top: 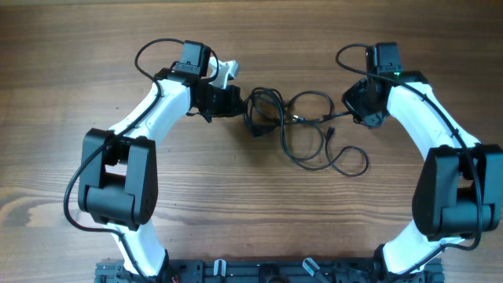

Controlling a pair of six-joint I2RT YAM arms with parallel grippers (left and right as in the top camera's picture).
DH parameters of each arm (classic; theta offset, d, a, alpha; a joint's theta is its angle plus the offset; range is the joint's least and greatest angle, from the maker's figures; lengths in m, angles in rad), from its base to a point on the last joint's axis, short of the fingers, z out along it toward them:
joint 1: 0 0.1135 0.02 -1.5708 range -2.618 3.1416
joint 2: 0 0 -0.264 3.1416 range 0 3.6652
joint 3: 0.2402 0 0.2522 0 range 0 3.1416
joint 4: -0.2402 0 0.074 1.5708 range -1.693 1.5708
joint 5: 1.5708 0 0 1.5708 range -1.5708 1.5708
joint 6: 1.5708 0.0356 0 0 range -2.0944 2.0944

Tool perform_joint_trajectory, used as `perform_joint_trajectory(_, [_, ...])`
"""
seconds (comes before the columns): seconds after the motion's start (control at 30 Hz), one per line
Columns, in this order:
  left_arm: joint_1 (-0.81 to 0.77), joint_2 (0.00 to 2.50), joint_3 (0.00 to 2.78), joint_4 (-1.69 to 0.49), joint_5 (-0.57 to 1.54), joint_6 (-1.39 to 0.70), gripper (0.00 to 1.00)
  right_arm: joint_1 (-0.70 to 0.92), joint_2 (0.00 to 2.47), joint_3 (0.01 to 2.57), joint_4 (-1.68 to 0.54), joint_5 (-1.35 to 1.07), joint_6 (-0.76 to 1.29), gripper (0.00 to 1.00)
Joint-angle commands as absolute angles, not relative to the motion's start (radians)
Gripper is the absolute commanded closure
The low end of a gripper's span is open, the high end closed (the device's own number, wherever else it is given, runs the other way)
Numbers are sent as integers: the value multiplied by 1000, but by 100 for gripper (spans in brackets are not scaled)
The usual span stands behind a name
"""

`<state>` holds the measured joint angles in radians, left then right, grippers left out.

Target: Untangle cables

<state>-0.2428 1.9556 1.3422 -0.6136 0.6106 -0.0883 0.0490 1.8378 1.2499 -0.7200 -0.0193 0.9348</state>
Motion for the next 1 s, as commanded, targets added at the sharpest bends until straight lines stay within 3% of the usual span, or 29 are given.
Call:
perform_joint_trajectory(0.0, [-234, 1930, 1355, -621, 485, -105, 96, 4, 1803, 1252, -751, 160, 926, 94])
perform_joint_trajectory(0.2, [-233, 1930, 1355, -626, 318, -212, 96, -70, 1803, 1253, -794, 161, 837, 96])
perform_joint_trajectory(0.33, [-233, 1930, 1355, -625, 316, -218, 96, -102, 1803, 1253, -821, 62, 729, 94])
perform_joint_trajectory(0.4, [-234, 1930, 1355, -625, 317, -218, 96, -102, 1803, 1253, -818, -53, 602, 88])
perform_joint_trajectory(0.5, [-234, 1930, 1355, -625, 317, -218, 96, -92, 1803, 1252, -830, -274, 415, 64])
perform_joint_trajectory(0.53, [-234, 1930, 1355, -625, 317, -218, 96, -86, 1803, 1252, -832, -350, 358, 60])
perform_joint_trajectory(0.67, [-234, 1930, 1355, -625, 347, -218, 96, -32, 1803, 1252, -823, -607, 182, 57])
perform_joint_trajectory(0.8, [-234, 1930, 1355, -623, 446, -212, 96, 56, 1803, 1252, -780, -631, 186, 48])
perform_joint_trajectory(0.97, [-234, 1930, 1355, -620, 603, -124, 96, 177, 1803, 1252, -700, -630, 233, 48])
